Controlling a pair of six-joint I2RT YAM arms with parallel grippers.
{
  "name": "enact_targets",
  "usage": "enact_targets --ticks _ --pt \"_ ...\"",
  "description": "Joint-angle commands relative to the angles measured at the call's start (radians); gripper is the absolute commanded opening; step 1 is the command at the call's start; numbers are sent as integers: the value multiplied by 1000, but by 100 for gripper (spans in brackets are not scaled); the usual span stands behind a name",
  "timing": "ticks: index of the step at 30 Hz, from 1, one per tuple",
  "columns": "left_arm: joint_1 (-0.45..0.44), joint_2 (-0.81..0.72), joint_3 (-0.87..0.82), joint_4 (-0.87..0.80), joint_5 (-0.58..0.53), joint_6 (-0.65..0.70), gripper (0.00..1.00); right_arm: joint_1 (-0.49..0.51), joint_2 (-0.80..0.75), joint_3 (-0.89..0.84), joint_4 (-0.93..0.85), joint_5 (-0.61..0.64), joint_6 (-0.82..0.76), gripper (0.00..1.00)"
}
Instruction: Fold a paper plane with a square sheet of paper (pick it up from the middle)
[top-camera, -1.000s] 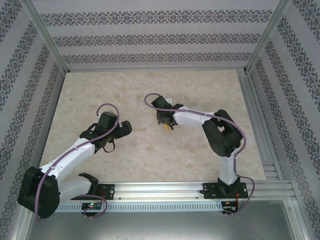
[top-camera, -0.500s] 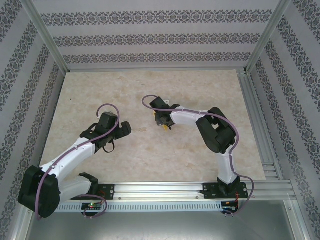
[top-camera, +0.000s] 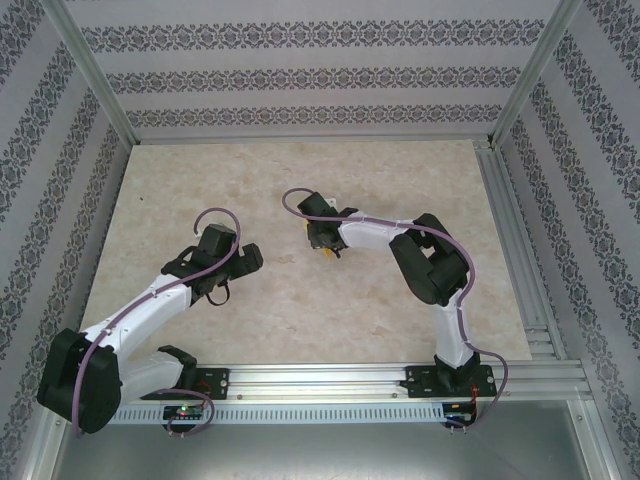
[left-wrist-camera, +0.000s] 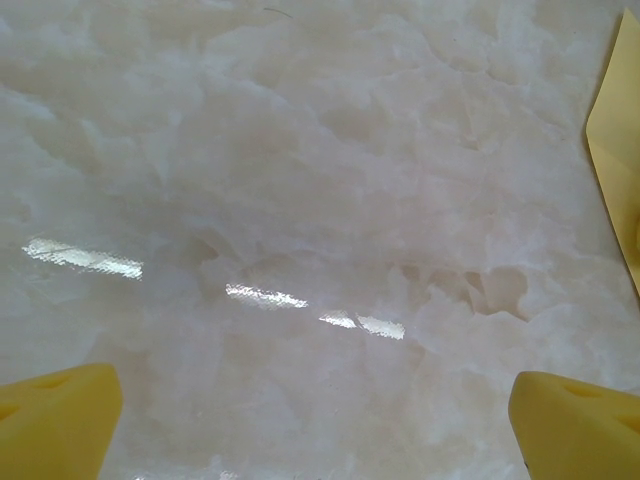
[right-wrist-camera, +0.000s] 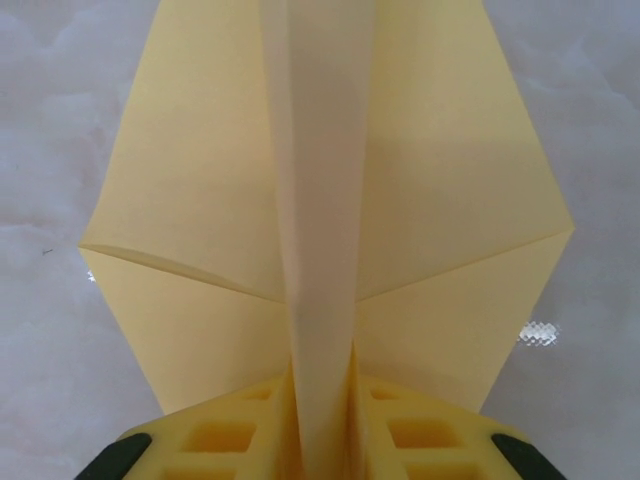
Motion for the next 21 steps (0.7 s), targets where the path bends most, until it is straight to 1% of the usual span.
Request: enact_targets --ticks 1,4,7,10,12,14,19,21 --pt "13 1 17 -35 -21 12 100 -3 -18 39 -48 -12 8 25" --pt "13 -1 40 -51 -27 18 100 -3 -89 88 -110 -5 1 31" --pt "14 1 73 -75 -46 27 100 -7 -171 120 -155 0 2 40" --pt "14 -2 109 -94 -75 37 100 -15 -251 126 -178 18 -2 52" --pt "15 -3 140 -113 -104 52 100 -25 -311 117 -180 34 -8 63" --pt "16 -3 171 -125 -134 69 100 -35 -379 95 -168 62 -25 70" --pt "38 -4 246 -139 -231 140 100 -89 -561 0 -105 169 -96 81" --pt "60 -13 258 -115 -288 182 100 -119 -653 -84 -32 252 -135 90"
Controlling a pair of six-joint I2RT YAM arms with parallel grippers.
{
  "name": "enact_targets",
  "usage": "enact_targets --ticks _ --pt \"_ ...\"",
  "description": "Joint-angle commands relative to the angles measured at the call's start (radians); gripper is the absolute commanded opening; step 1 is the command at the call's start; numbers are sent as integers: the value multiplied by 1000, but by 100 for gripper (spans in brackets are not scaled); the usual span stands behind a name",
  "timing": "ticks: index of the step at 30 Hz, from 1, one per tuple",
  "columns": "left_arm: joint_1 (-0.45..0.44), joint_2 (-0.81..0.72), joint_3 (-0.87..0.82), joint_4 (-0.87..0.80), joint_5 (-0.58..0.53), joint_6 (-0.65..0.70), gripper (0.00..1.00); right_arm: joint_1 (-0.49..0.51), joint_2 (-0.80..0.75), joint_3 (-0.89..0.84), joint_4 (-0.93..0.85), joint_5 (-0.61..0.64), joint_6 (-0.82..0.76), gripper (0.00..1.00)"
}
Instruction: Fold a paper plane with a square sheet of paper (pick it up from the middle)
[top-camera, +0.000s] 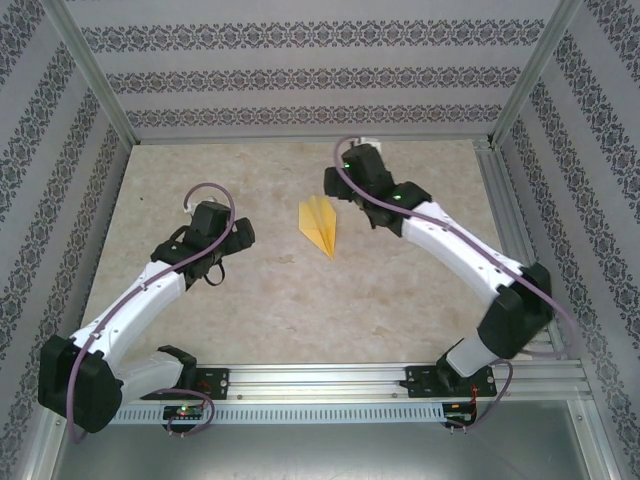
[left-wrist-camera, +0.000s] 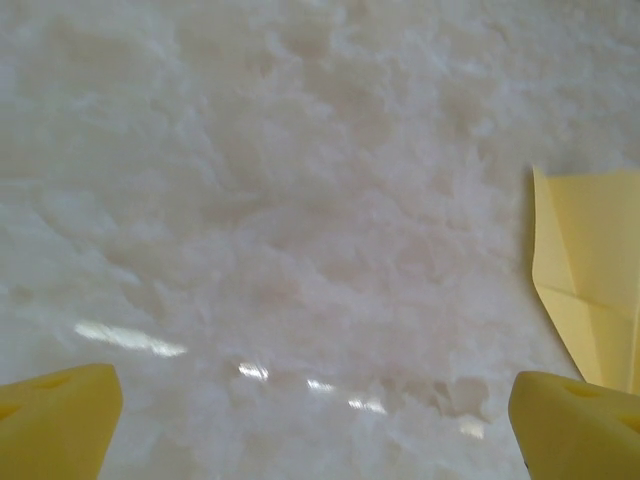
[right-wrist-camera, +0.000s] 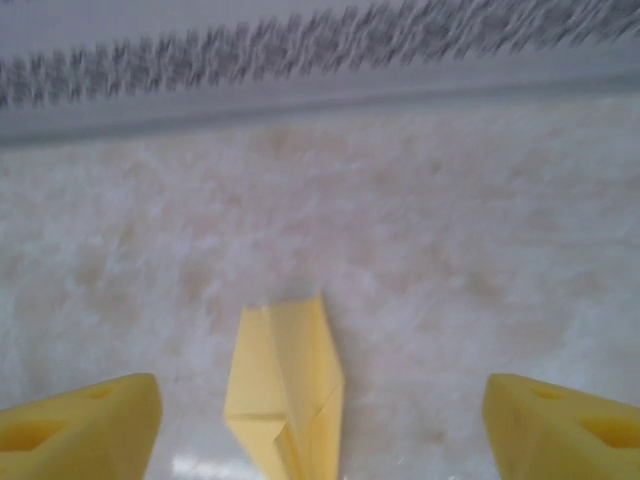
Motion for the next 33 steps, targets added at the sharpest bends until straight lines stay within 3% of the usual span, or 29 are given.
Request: enact_targets --ticks 1,5,13,20,28,33 --pt "43 -22 32 11 -125 107 100 -46 -118 -133 106 168 -96 94" --pt "111 -62 -31 153 -181 174 100 -142 -299 -353 321 274 -201 98" --pt "200 -108 -268 517 -284 331 100 -432 -496 -784 664 283 -274 98" --pt "254 -59 -400 783 -159 489 100 -575 -386 -900 774 159 -252 98" --pt "292 89 -510 1130 22 626 100 -582 -187 -1003 1180 4 -349 98" --pt "319 175 -513 1248 129 638 100 -582 -150 -1018 1295 -68 -412 98"
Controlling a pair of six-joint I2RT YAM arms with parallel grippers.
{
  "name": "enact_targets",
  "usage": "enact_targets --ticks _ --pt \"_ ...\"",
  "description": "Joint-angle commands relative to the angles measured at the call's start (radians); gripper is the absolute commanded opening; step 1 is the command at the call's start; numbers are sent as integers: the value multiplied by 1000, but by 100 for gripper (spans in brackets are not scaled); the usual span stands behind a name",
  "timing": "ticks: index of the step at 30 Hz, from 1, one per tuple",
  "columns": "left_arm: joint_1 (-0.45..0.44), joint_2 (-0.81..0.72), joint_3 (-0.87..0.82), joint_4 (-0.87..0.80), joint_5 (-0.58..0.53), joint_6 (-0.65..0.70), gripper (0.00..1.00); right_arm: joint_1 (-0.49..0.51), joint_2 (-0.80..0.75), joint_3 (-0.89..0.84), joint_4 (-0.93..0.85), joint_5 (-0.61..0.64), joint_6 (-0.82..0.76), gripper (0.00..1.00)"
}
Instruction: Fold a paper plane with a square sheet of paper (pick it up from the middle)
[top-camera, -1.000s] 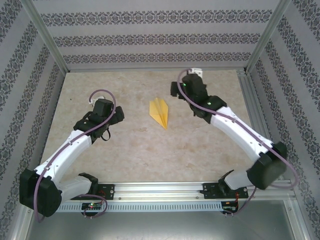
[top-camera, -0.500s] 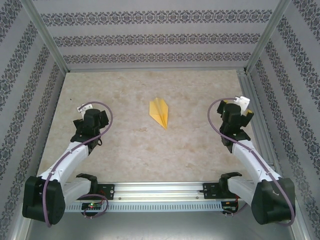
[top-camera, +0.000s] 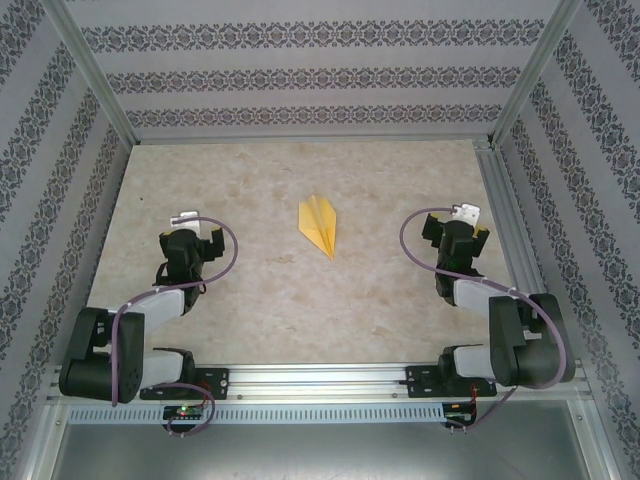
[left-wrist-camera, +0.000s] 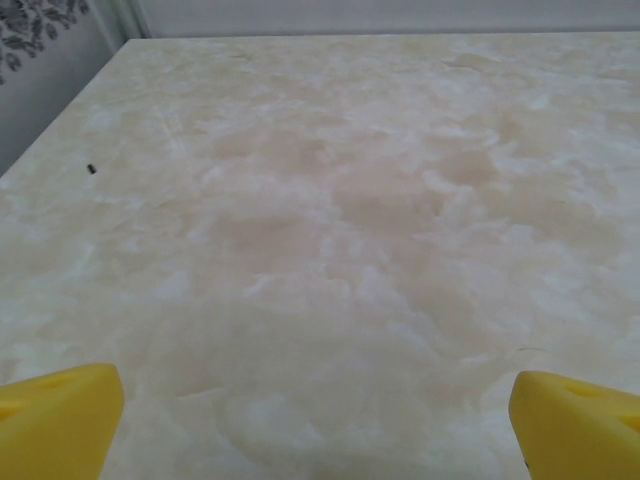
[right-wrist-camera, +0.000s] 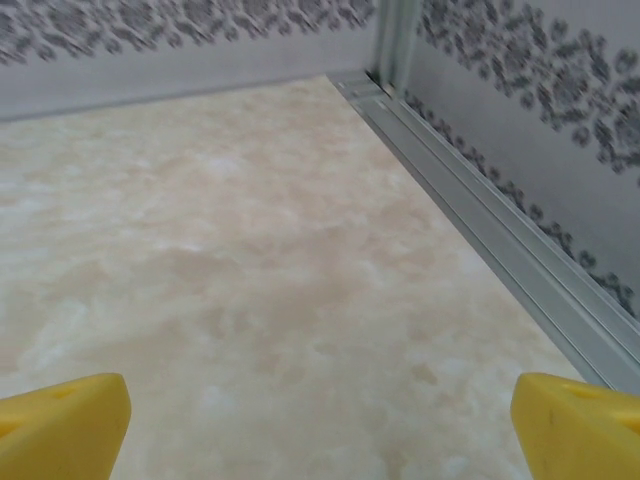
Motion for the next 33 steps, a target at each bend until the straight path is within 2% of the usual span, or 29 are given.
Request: enact_targets --ticks 1,4,7,13,24,26,33 --pt "25 37 -2 208 117 49 100 -12 25 -10 208 -80 -61 98" --pt "44 75 14 235 170 48 100 -31 108 -51 366 -106 -51 98" --pt "56 149 17 306 196 42 100 -53 171 -58 427 -147 -33 98" --pt "57 244 57 316 207 48 100 -63 190 -53 430 -189 -34 98" --pt "35 264 70 305 177 67 100 -60 190 -38 405 -190 -40 98" --pt "34 268 79 290 226 91 100 -60 190 -40 405 -189 -40 98" --pt "32 268 79 292 227 89 100 -59 191 -41 407 -188 -42 98"
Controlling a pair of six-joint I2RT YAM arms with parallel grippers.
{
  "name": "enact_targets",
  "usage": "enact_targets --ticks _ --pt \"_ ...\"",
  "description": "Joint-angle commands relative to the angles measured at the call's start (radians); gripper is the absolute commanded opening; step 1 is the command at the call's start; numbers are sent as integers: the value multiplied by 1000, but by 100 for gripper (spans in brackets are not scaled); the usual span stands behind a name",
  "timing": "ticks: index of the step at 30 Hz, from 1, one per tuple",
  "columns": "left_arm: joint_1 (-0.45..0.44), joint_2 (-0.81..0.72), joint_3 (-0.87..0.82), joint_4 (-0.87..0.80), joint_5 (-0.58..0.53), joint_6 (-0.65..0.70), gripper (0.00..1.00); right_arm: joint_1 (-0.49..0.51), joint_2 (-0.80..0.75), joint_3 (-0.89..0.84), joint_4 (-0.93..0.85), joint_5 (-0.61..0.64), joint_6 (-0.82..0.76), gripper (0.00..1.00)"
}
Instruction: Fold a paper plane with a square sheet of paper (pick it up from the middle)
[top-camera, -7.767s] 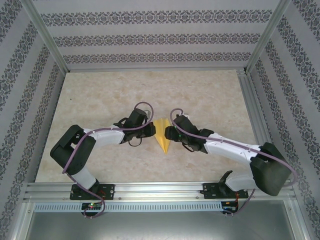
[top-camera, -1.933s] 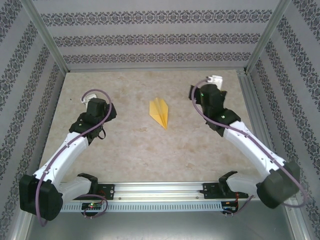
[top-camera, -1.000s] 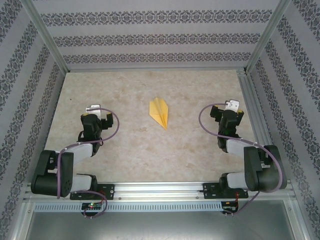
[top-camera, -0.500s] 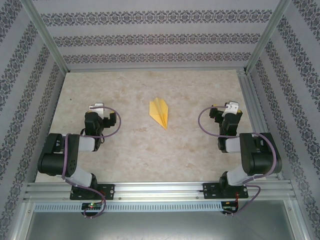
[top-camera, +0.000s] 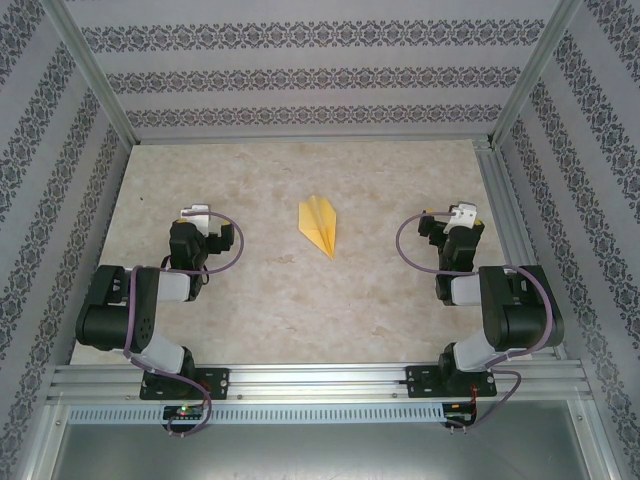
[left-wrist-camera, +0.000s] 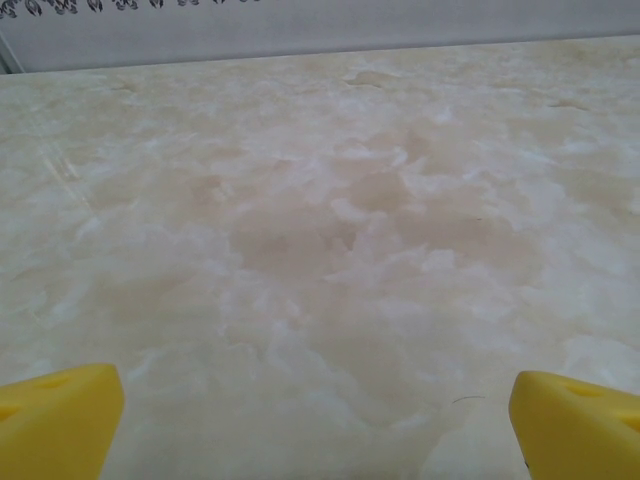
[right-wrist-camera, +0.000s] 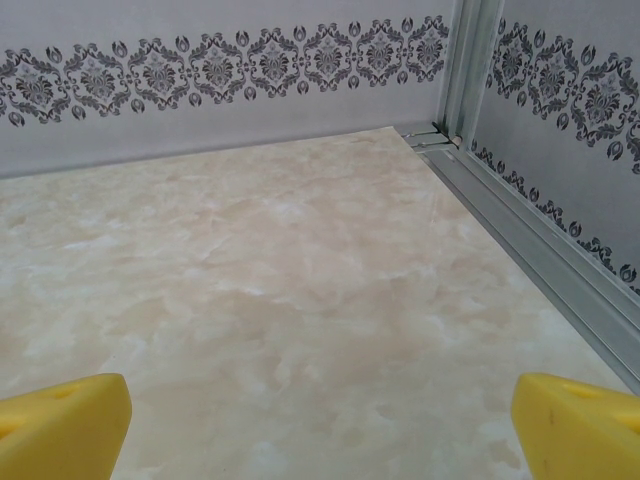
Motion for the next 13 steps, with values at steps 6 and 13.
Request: enact_targets --ticks 6,13 --pt "-8 15 26 44 18 27 100 -3 1 10 42 -17 -8 98" --pt "-7 16 20 53 18 26 100 -3 1 9 45 -18 -9 98"
